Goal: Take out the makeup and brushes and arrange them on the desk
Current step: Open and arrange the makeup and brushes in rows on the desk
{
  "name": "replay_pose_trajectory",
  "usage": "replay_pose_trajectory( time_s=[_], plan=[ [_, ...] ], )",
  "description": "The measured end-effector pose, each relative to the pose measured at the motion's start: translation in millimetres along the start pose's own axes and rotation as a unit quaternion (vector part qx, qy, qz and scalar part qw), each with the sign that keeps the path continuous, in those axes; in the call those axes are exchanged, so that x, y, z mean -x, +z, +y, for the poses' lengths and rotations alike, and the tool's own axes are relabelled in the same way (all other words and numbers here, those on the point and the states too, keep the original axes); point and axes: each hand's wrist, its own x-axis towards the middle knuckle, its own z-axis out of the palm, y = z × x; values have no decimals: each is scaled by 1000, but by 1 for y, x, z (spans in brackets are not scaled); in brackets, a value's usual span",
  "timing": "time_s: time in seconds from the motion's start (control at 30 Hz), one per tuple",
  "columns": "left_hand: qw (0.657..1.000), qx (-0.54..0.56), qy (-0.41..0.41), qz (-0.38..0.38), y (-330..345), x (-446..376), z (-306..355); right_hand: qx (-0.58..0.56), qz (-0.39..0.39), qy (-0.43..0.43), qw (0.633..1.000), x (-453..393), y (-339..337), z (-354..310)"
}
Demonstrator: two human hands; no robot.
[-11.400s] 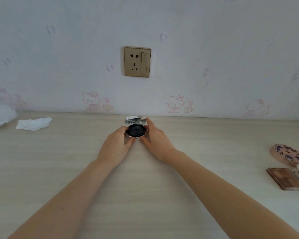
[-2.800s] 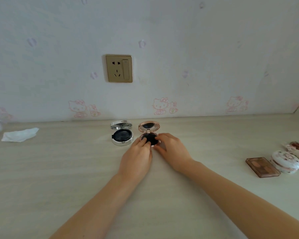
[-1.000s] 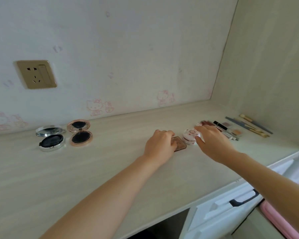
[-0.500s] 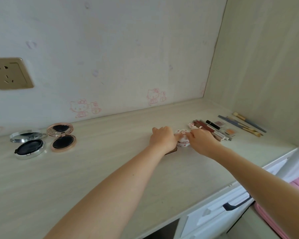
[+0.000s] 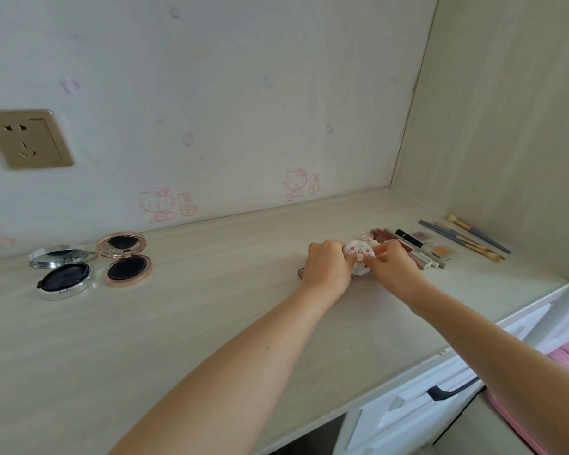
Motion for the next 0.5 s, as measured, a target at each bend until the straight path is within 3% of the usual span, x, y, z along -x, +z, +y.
replay_pose_trajectory(
  time_s=[0.23,0.4,0.5],
  plan=[
    [993,102,27,48,-9,12,0,-195,-1,-26,980,15,-4,-6],
    [959,268,-9,92,-28,30,-1,-266,-51,-56,961,38,-4,-29],
    [947,307,-20,89,-45,38,-10,-302,-77,-55,949,52,0,-45]
  ],
)
